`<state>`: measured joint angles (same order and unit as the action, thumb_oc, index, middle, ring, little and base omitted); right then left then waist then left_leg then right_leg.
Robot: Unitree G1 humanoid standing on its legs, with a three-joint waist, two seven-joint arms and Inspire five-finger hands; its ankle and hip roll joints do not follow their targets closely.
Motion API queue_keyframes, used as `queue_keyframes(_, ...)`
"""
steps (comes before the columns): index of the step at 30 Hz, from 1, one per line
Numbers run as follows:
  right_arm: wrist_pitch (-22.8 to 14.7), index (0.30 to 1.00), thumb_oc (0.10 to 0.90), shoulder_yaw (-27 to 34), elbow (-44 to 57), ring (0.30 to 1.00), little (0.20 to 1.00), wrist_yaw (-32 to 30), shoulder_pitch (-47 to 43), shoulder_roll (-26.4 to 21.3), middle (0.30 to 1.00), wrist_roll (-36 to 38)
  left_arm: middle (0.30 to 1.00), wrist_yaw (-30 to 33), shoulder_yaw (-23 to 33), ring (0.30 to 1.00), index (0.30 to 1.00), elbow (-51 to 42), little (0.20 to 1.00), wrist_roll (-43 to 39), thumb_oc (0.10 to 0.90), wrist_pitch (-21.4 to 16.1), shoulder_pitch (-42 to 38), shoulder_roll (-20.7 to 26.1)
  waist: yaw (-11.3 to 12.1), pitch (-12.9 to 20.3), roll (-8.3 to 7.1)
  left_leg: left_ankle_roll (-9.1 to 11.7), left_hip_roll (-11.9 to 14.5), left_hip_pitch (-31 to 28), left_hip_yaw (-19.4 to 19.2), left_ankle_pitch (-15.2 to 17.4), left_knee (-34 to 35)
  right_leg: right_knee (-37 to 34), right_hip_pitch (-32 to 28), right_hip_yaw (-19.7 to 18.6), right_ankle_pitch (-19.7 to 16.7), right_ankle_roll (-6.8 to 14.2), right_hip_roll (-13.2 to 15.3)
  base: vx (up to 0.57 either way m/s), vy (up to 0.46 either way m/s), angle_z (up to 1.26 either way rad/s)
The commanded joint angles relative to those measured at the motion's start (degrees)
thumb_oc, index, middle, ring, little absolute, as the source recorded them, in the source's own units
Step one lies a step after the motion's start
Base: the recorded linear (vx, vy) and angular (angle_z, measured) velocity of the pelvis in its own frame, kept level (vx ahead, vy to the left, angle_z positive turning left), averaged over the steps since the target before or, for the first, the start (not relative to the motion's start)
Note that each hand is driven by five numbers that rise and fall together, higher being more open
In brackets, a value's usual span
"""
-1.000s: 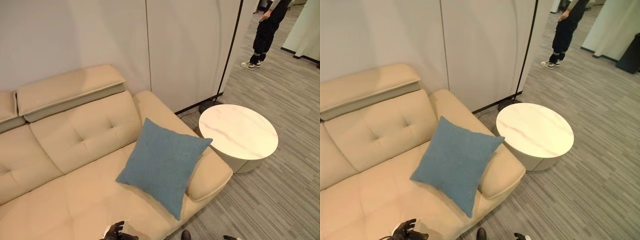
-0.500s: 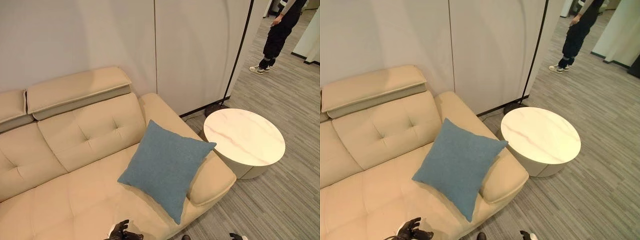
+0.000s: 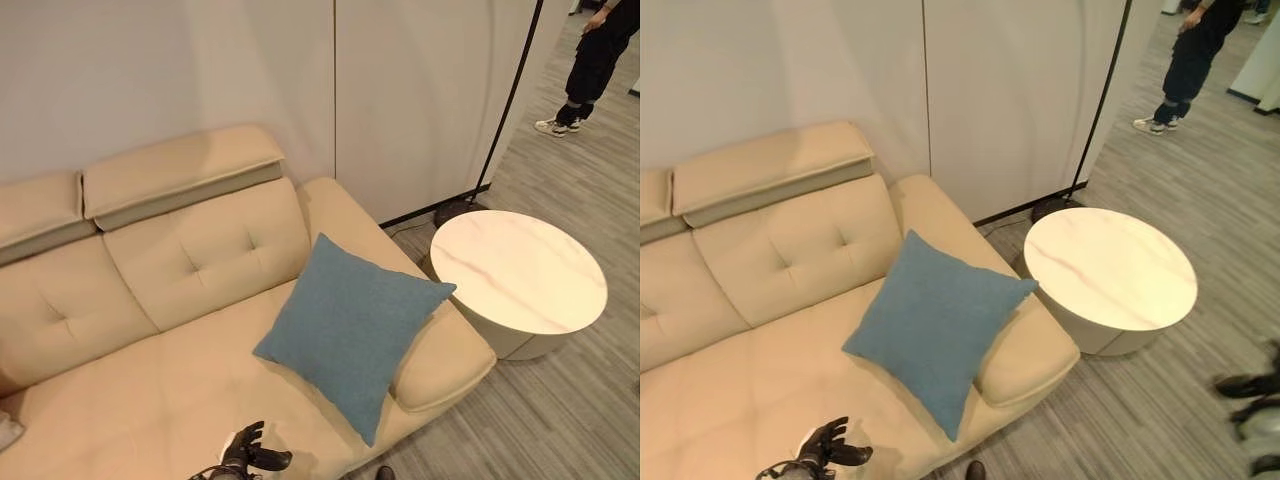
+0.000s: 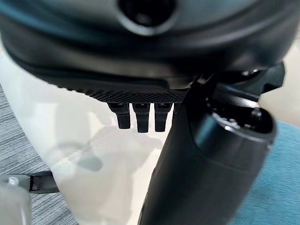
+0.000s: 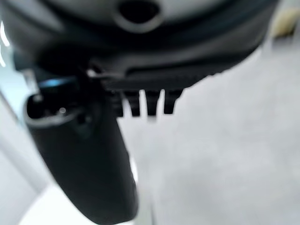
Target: Pick up all the scattered cushions and arrange them neatly on the sofa.
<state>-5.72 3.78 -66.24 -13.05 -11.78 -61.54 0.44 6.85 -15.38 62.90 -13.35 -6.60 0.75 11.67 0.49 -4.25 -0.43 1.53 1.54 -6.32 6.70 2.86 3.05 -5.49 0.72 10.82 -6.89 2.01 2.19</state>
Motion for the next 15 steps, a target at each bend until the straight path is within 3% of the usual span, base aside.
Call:
queue_keyframes(1,-3.09,0.9,0.8,-2.27,7.56,0.9,0.9,-0.79,0.2,2.33,0.9,-0.43,0.9,-1.37,-0.7,0.9,0.9,0.38,0.9,-0.75,0.8,-2.58,-3.41,-0.64,0.78,3.32,-3.74,1.15,-1.89,3.37,-1.15,-1.3,1.92,1.56,-5.4,-0.59,9.31,3.52,0.61,0.0,0.0,0.0)
queue_keyframes(4,-4.11,0.9,0.8,1.07,22.75,0.9,0.9,-0.81,3.01,0.29,0.9,-1.1,0.9,-1.49,-0.18,0.9,0.9,-1.52,0.9,-1.66,0.8,-2.74,-2.57,-1.12,0.29,3.38,-3.66,1.11,-1.94,3.49,-0.68,-1.2,1.88,1.83,-5.35,-0.24,9.61,3.39,0.61,0.01,0.003,0.02)
queue_keyframes(7,-5.04,0.9,0.8,2.89,31.53,0.9,0.9,0.05,5.04,0.04,0.9,-0.65,0.9,-1.5,0.42,0.9,0.9,-2.91,0.9,-2.77,0.8,-3.01,-2.07,-1.47,0.02,3.34,-3.59,1.07,-2.01,3.59,-0.45,-1.12,1.85,1.91,-5.2,-0.04,9.66,3.35,0.66,0.01,0.004,0.03)
queue_keyframes(11,-6.65,0.9,0.8,1.61,36.47,0.9,0.9,2.59,3.85,0.94,0.9,3.97,0.9,-1.84,0.54,0.9,0.9,-7.14,0.9,-6.17,0.8,-3.68,-1.26,-1.58,0.39,3.2,-3.65,1.03,-2.14,3.9,-0.24,-1.21,1.84,1.88,-4.93,0.07,9.6,3.39,0.7,0.01,0.001,0.19)
queue_keyframes(15,-7.64,0.9,0.8,-3.76,36.78,0.9,0.9,5.1,-2.06,1.06,0.9,9.05,0.9,-2.75,-0.28,0.9,0.9,-12.32,0.9,-9.45,0.8,-4.28,-1.07,-1.19,1.15,2.63,-4.05,1.27,-2.2,4.57,0.04,-1.58,1.87,1.77,-4.56,0.75,9.48,3.41,0.78,0.0,0.0,0.02)
